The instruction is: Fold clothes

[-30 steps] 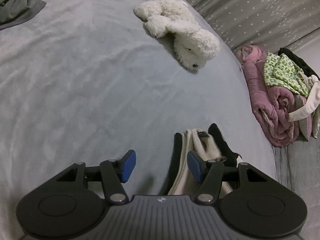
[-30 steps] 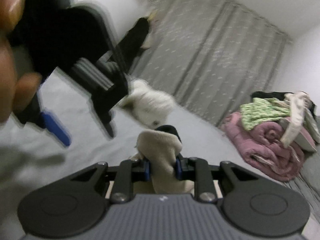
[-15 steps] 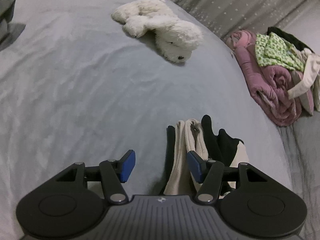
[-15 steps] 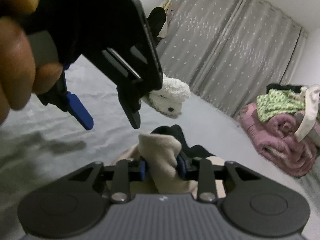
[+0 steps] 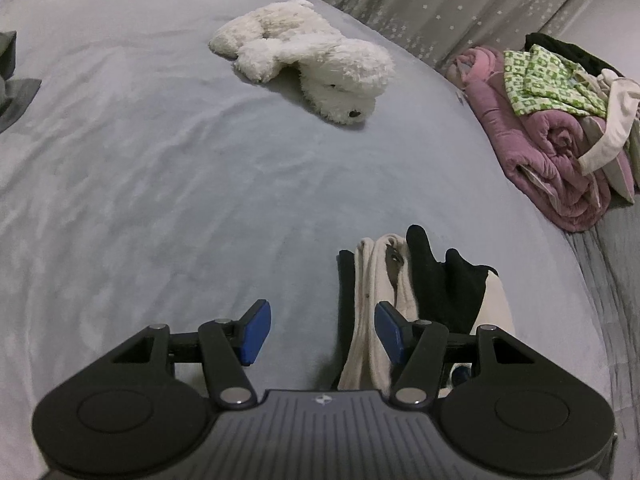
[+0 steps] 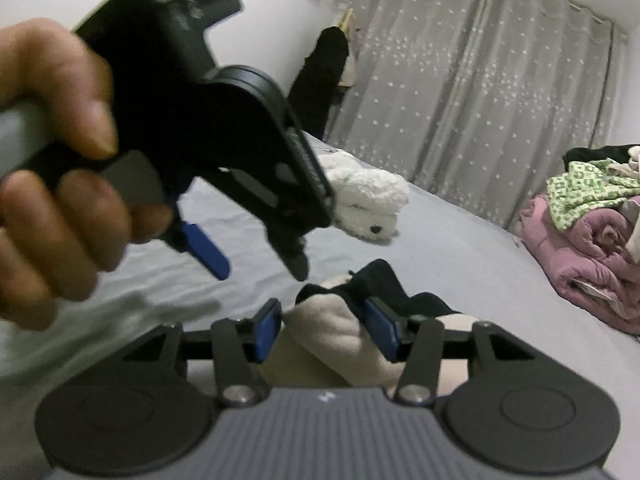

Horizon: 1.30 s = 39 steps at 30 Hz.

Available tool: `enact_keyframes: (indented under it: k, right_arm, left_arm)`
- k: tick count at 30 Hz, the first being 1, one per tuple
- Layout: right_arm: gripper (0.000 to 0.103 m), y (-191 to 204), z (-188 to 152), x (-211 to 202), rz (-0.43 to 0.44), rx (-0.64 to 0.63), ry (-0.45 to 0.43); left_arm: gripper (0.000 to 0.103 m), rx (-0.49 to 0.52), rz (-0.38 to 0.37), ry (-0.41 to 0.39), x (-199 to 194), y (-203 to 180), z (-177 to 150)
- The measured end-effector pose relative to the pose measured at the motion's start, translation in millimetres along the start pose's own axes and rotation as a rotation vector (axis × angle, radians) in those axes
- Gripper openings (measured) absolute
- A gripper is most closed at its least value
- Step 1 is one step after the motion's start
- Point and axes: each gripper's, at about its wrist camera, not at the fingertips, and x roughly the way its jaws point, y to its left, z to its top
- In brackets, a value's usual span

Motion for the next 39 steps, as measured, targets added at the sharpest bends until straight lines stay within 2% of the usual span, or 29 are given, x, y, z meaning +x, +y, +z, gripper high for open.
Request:
enact_keyframes:
  k: [5, 9, 11, 15, 17, 20, 25, 28, 31, 35, 39]
  right_arm:
    - [0.045, -10.1, -5.2, -20.0, 0.035, 0.066, -0.006]
    - [0.044, -37.1, -6.5, -38.3, 0.057, 0.184, -0.016]
    - [0.043, -56.7, -8.4, -42.8, 0.031, 0.232, -0.008]
    - [0.032, -101.0, -17.6, -38.1, -0.033, 0.341, 0.038]
    - [0.026, -116.7, -22.9, -31.8, -0.035, 0.374, 0.078]
    - [0.025, -129.1, -28.9, -21.7, -0.020, 0.380, 0.132]
    - [0.025, -122.4, -36.7, -13.4, -0.013, 0.385, 0.191]
    - [0.025, -117.8, -40.2, -4.7, -0.022, 0.381, 0.226]
    - [0.025, -112.0, -43.5, 1.3, -0.033, 0.377, 0.256]
    - [0.025, -111.3, -50.9, 0.7, -0.023, 0.383, 0.251]
    - [0.025, -111.8, -55.8, -2.6, -0.017, 0.421, 0.249]
  left_arm:
    - [0.057, 0.015, -0.016, -0.009, -2.7, -4.5, -2.1]
    - [0.057, 0.039, -0.056, -0.021, -5.3, -13.0, -6.5]
    - [0.057, 0.065, -0.091, -0.027, -5.6, -21.2, -11.7]
    - [0.057, 0.137, -0.133, -0.029, -2.2, -39.0, -23.9]
    - [0.057, 0.168, -0.155, -0.024, 0.7, -46.4, -29.7]
    - [0.057, 0.225, -0.129, -0.018, 6.2, -56.4, -37.0]
    - [0.056, 0.334, -0.027, -0.031, 17.6, -68.4, -48.8]
    - [0.054, 0.395, 0.008, -0.052, 19.7, -72.2, -55.7]
    - [0.053, 0.397, 0.004, -0.048, 19.4, -70.0, -55.6]
    - [0.048, 0.331, -0.037, -0.065, 13.1, -60.5, -45.1]
    - [0.047, 0.377, -0.039, -0.099, 15.6, -64.4, -48.2]
